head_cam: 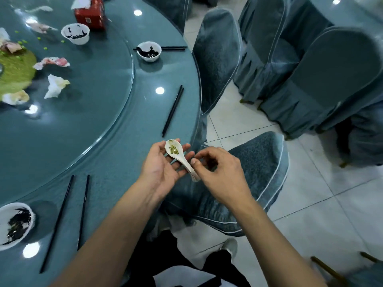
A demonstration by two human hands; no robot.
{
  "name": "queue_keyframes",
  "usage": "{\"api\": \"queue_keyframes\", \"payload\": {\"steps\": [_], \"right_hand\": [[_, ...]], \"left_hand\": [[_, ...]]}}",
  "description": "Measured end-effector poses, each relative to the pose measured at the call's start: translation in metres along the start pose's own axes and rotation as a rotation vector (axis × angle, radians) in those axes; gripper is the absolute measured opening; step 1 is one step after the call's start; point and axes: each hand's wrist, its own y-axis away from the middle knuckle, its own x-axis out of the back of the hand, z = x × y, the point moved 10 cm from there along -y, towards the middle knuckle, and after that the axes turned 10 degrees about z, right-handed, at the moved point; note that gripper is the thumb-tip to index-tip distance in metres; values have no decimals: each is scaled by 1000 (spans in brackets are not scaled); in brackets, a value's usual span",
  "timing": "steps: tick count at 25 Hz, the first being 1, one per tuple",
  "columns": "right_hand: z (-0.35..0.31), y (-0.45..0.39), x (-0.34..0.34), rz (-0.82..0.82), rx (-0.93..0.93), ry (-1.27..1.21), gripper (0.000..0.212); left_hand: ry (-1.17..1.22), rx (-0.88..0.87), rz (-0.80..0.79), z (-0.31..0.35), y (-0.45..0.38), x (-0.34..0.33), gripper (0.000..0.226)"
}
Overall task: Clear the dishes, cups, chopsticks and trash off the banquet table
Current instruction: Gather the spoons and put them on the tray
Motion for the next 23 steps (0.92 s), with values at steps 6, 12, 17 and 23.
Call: {"api": "queue_keyframes", "payload": {"steps": [6,12,17,23], "right_hand": [[57,12,89,60,-5,-54,5],[120,20,183,73,37,-56,15],[171,18,249,120,17,-67,17],[215,1,293,161,-30,-75,17]], "left_hand": [[-41,7,-18,-83,34,-40,36],[-65,-5,-53,-165,64,-100,43],[-107,-2,-83,-218,79,-157,41],[-178,-9,-101,-242,77,-217,41]]}}
